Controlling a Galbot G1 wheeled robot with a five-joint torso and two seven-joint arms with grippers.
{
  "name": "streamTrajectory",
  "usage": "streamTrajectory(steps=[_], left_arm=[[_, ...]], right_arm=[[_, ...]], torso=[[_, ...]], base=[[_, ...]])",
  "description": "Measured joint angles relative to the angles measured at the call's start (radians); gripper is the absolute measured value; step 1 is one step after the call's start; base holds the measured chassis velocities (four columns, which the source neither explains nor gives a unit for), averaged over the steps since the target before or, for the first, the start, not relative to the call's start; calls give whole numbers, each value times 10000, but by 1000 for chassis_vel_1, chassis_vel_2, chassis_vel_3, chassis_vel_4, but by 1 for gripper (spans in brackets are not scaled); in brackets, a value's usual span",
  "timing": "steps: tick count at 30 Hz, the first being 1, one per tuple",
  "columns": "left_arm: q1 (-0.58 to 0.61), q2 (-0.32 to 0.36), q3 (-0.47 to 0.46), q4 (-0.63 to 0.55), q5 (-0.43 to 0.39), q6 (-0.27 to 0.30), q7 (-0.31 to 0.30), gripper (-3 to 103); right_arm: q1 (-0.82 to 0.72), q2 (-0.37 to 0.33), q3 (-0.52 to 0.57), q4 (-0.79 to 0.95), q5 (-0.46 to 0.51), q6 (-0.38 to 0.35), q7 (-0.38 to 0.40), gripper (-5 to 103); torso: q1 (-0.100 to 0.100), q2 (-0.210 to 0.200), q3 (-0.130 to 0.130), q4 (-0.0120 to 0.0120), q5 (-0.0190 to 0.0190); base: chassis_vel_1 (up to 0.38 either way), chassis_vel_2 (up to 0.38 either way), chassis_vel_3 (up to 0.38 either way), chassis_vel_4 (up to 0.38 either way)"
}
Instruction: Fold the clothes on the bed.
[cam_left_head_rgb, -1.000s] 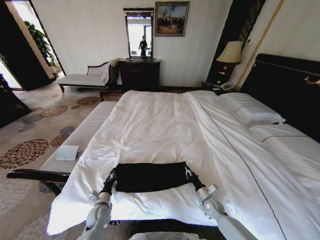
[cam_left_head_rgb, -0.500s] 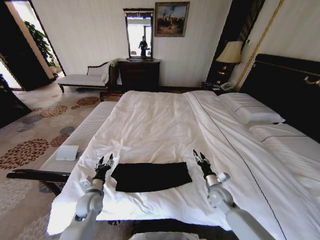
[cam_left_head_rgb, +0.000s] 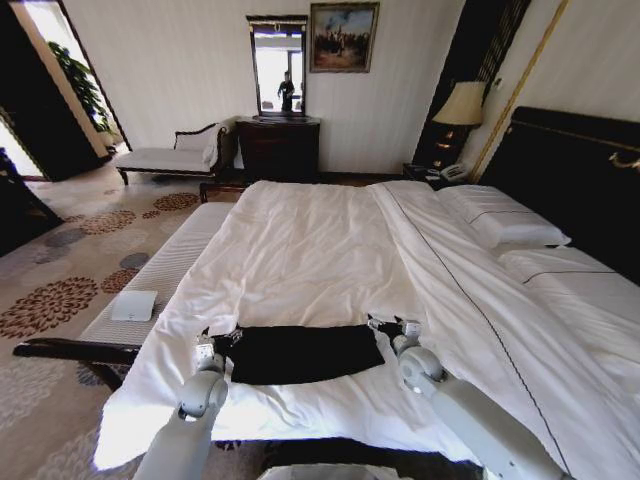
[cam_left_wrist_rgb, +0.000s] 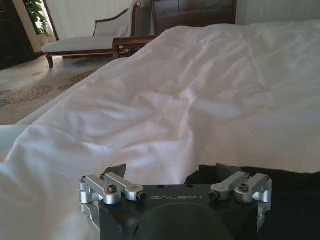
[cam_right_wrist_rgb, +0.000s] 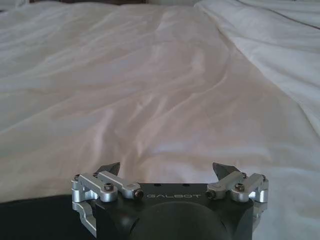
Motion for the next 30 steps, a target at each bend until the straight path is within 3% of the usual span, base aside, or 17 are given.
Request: streamTrajectory(steps=[2, 5, 7, 10, 13, 15, 20, 24, 27, 30], left_arm=[[4, 0, 28, 0, 28, 29, -14, 100], [83, 12, 190, -128, 158, 559, -194, 100], [119, 23, 191, -183, 150, 681, -222, 100], [576, 226, 151, -727, -72, 1586, -315, 100], [776, 334, 106, -917, -133, 1799, -330, 100], [1505, 781, -84, -1616, -691, 2425, -503, 100], [1615, 1114, -336, -2274, -1487, 2745, -538, 100], [1063, 1136, -415, -2548, -2333, 3015, -622, 100], [627, 1037, -347, -2388, -2464, 3046, -624, 100], [-192, 560, -2, -1551, -2478, 3059, -704, 100]], right_arm=[[46, 18, -65, 25, 33, -140, 151, 100], [302, 94, -465, 533, 509, -1676, 1756, 100], [302, 87, -488, 654, 579, -1908, 1951, 100], [-90, -158, -419, 1603, 953, -2871, 2702, 100], [-322, -304, -306, 1950, 1013, -2963, 2770, 100], [-1377, -1066, 218, 3376, 1166, -3010, 2791, 100], [-1714, -1575, 475, 4563, 1378, -3015, 2896, 100], [-1155, -1386, 413, 4659, 1392, -2951, 2931, 100], [-782, -1159, 278, 4261, 1346, -2669, 2675, 100], [-151, -663, -152, 2946, 1081, -1701, 1706, 100]], torso=[[0, 1, 0, 0, 0], [0, 0, -1, 0, -2], [0, 0, -2, 0, -2], [0, 0, -2, -1, -1], [0, 1, -3, -1, -1], [-2, 1, -3, -3, -1], [-4, 2, -4, -1, -3], [-3, 2, -3, 1, -2], [-2, 2, -3, 1, -1], [-2, 1, -1, -1, 1]], base=[[0, 0, 0, 0], [0, 0, 0, 0], [0, 0, 0, 0], [0, 0, 0, 0], [0, 0, 0, 0], [0, 0, 0, 0], [0, 0, 0, 0], [0, 0, 0, 0], [0, 0, 0, 0], [0, 0, 0, 0]])
